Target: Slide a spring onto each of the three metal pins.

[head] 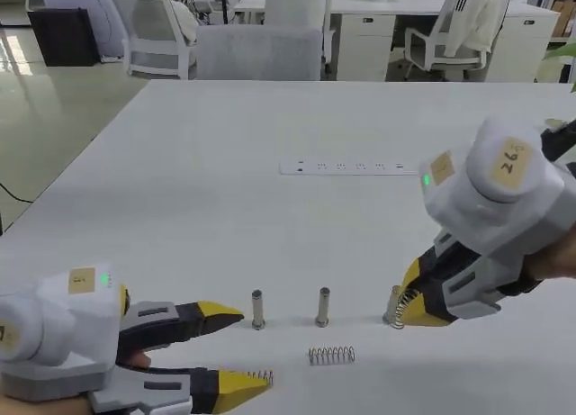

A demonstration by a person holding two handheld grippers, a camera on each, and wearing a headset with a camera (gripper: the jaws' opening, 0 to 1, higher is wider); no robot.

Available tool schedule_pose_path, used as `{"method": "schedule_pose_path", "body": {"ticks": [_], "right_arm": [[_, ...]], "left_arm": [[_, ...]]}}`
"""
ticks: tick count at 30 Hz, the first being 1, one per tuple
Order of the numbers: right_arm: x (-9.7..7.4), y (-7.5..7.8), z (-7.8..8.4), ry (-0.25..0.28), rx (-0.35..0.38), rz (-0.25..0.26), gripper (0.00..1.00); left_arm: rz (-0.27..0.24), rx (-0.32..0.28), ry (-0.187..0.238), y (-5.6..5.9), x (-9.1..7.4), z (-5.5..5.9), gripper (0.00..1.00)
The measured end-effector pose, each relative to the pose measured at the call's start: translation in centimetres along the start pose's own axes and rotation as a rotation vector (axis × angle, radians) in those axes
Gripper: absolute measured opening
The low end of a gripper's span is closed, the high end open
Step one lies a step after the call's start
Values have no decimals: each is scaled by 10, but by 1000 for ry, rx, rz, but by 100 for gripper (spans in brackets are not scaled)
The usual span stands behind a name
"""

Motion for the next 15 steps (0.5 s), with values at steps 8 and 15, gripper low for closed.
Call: {"method": "schedule_pose_path", "body": {"ticks": [8,15], "right_arm": [[-11,16,7,-13,17,41,8],[-9,27,10,-35,16,53,8]], "left_arm": [[-65,-50,20,-5,-12,5,50],[-85,-70,26,-2,-12,10,51]]}}
Point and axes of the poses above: the centre of the closed fingertips' face, and the gripper's own axes: x roughly forward along the fingers, y roughly to its right, z roughly out of its underside, the point moved 4 cm from there along -x, roughly backward along the fingers, and after that the axes turned 4 degrees about -z, right-handed, at the moved point
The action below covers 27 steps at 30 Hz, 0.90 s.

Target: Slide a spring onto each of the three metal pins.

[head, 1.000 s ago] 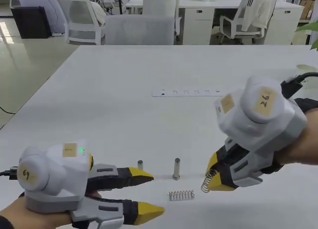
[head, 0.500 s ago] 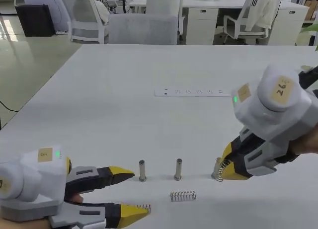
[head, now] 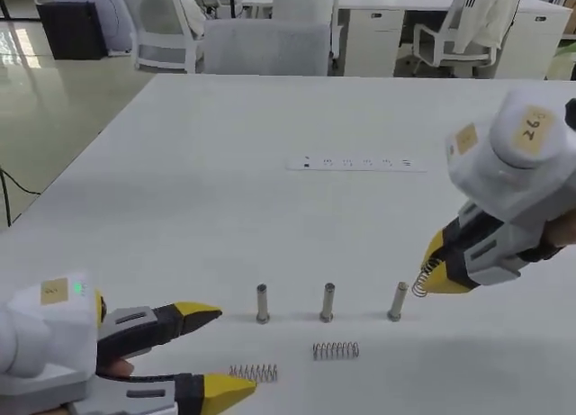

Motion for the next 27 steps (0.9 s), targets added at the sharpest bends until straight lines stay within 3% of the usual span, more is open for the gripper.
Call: {"method": "schedule_pose_path", "body": {"ticks": [8,14,27], "right_arm": [[11,18,5,-21,7,11,8],[19,28,5,-8,20,12,8],[34,33,8,-25,28,-13,8]], "left_arm": [[1,-14,-5,9,4,5,54],[6,-10,-13,7,5,7,55],[4,-14,-14,6,7,9,55]]}}
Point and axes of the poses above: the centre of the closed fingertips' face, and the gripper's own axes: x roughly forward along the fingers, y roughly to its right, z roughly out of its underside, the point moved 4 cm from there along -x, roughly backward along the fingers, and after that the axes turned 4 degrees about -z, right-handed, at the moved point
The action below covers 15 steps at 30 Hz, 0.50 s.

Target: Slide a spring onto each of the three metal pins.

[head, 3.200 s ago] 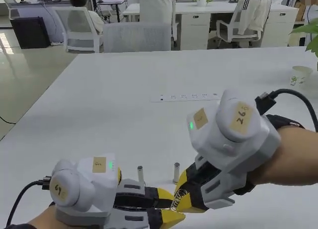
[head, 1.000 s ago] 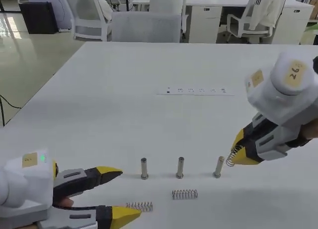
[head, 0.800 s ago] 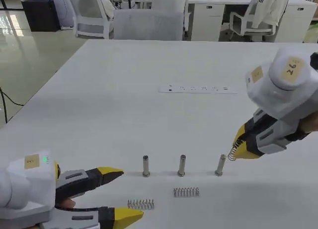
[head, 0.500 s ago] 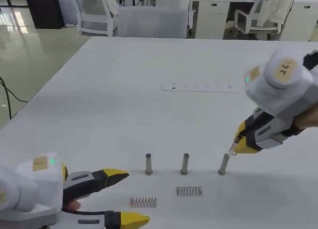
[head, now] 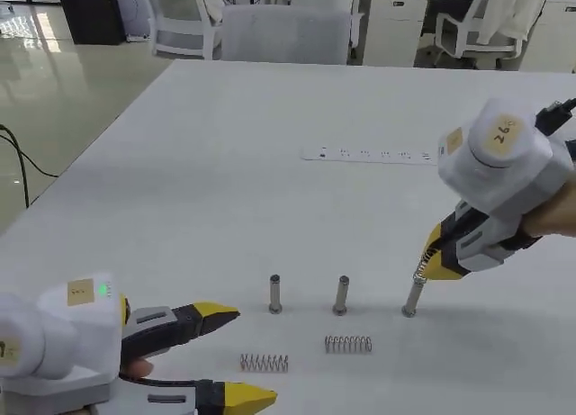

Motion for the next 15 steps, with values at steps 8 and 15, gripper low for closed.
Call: {"method": "schedule_pose_path", "body": {"ticks": [8,15], "right_arm": [[4,3,2,-12,5,-7,8],[14,4,7,-22,13,-18,8]], "left_arm": [[1,-3,-1,-1,1,1,54],[0,-3,-2,-1,1,1,54]]}}
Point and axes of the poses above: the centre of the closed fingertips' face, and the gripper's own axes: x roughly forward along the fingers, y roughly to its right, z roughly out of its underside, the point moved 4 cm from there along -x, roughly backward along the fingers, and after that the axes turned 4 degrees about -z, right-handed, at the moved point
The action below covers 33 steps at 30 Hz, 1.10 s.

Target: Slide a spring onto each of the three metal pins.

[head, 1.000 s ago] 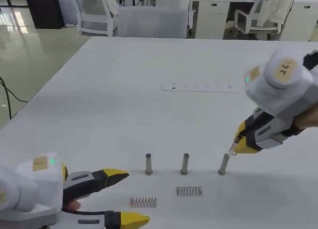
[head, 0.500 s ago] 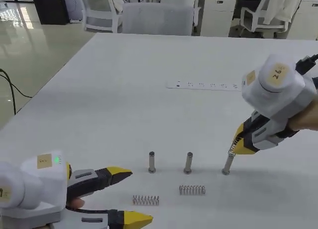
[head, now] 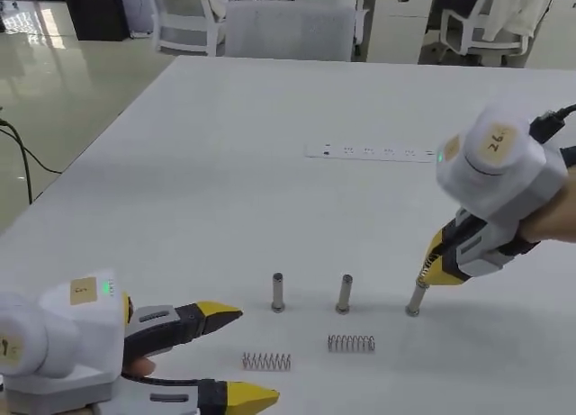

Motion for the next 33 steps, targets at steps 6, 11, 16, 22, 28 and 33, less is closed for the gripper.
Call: {"method": "schedule_pose_path", "body": {"ticks": [6,11,16,22,28,33], "right_arm": [[11,1,5,-1,19,-8,8],[19,1,8,-3,37,-15,8],[29,1,12,-12,43,-24,8],[38,1,15,-21,48,-32,8],[43,2,19,-35,51,-32,9],[42,3,19,-29,60,-36,9]], "left_arm": [[0,2,-4,0,0,0,54],[-1,3,-8,0,0,1,54],[-2,4,-11,0,0,2,54],[-6,3,-12,0,-1,1,54],[-8,1,-11,0,-1,2,54],[-6,3,-12,1,-1,2,54]]}}
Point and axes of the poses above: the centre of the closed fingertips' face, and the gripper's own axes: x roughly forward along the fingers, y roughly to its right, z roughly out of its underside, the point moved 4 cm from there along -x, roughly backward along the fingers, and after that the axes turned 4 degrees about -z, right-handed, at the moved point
